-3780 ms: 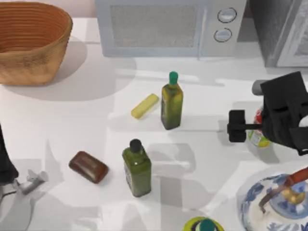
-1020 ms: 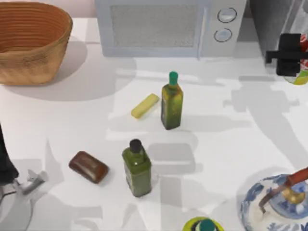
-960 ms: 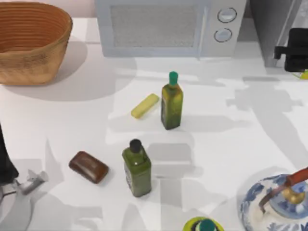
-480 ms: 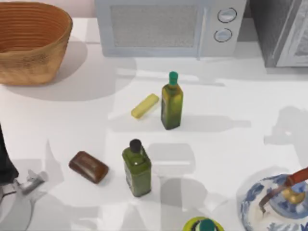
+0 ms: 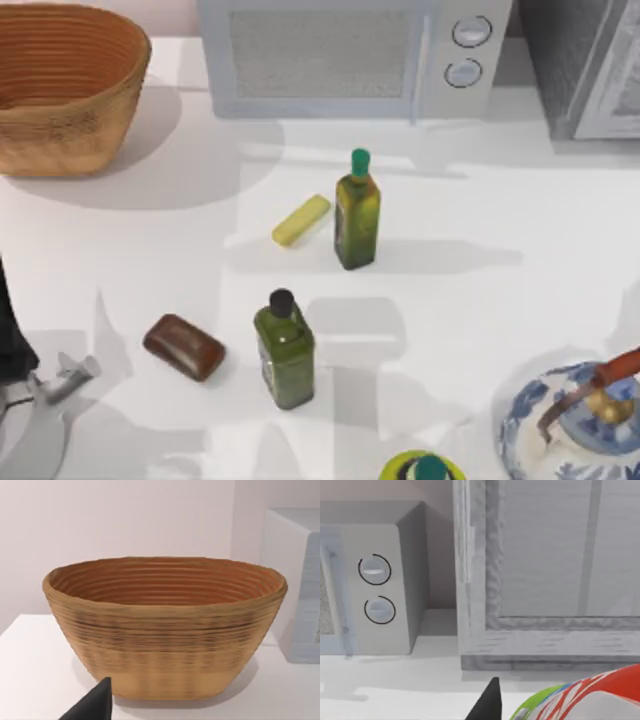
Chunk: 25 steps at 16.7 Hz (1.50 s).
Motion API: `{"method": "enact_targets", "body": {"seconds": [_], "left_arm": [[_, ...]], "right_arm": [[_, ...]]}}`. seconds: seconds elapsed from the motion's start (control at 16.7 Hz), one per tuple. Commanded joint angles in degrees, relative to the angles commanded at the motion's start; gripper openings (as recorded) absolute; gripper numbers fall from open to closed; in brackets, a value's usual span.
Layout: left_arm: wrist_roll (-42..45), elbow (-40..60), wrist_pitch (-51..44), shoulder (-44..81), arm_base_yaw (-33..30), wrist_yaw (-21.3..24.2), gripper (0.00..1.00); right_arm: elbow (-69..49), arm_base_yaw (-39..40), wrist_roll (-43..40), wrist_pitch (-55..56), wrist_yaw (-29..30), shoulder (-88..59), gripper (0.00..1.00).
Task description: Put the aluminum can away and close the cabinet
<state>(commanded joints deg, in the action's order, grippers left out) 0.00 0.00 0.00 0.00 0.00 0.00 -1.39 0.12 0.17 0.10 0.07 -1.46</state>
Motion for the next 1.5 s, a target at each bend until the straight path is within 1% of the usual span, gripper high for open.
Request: {"method": "enact_targets", "body": {"seconds": [0.12, 0.48, 0.6, 0.72, 0.96, 1.32, 1.5], "left_arm": [[0.0, 0.0, 0.0, 0.0, 0.0, 0.0, 1.00], [0.0, 0.0, 0.0, 0.0, 0.0, 0.0, 1.00], [0.0, 0.0, 0.0, 0.0, 0.0, 0.0, 1.00], [0.0, 0.0, 0.0, 0.0, 0.0, 0.0, 1.00], [0.0, 0.0, 0.0, 0.0, 0.0, 0.0, 1.00], [0.0, 0.0, 0.0, 0.0, 0.0, 0.0, 1.00], [0.0, 0.0, 0.0, 0.0, 0.0, 0.0, 1.00]], "right_arm": [[1.4, -0.1, -0.2, -0.1, -0.1, 1.5, 0.00], [0.8, 0.1, -0.1, -0.3, 0.1, 0.8, 0.00], [-2.2, 0.2, -0.2, -0.9, 1.2, -1.3, 0.00], [-7.6, 0.5, -0.2, -1.7, 2.7, -4.8, 0.00], [-25.6, 2.1, 0.2, -4.0, 6.1, -14.8, 0.00], [-63.2, 5.4, 0.9, -9.9, 10.4, -36.0, 0.00], [-77.4, 7.0, 1.1, -13.5, 11.4, -46.9, 0.00]]}}
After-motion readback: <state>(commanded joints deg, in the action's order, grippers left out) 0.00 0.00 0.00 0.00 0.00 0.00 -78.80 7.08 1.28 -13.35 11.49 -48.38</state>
